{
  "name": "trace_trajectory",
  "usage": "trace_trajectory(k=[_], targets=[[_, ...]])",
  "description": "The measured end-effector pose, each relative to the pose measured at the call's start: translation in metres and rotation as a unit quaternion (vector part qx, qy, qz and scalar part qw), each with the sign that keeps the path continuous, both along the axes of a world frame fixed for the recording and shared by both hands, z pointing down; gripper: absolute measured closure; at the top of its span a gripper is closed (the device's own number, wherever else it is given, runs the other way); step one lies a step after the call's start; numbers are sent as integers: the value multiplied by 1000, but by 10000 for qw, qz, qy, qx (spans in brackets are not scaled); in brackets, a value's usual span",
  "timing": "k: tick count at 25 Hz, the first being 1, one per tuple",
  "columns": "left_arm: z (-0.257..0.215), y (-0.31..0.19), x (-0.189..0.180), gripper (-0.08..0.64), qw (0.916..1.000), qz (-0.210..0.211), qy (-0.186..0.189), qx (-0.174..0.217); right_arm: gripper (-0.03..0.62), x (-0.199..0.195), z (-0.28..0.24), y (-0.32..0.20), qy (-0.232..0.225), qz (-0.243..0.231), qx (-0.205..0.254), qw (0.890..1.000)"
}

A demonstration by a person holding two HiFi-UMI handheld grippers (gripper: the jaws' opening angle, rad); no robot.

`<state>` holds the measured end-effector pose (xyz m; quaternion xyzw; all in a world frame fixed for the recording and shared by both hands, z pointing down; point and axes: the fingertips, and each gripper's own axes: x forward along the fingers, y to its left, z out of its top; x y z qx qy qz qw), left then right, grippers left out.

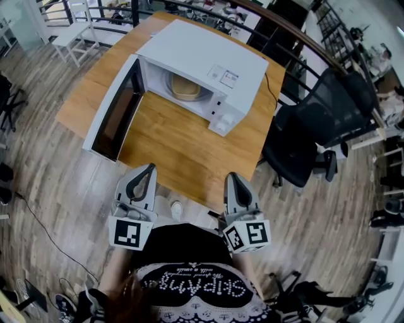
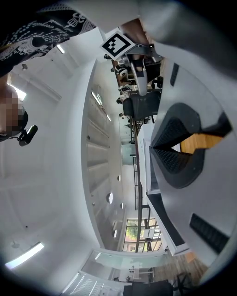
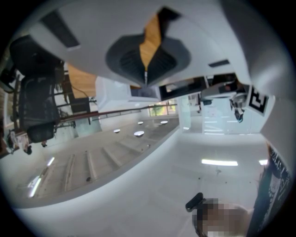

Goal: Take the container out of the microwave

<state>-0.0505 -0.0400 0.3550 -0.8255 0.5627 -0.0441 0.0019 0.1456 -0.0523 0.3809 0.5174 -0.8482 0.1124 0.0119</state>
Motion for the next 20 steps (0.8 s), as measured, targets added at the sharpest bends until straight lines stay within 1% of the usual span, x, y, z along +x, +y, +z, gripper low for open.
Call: trace_trajectory(k=[11,15,20], targets=[[-1,0,15,529,9995,279,-151,38,557,10,7,7,-61,156,-114,9998],[-2,-2,14,529,9993,340,-134,36,555,9,7,7,-47,222,-131,9997],[-2,-19,7,529,9992,386,-71,14,555,2,7,-5,-32,293,-175,9994]])
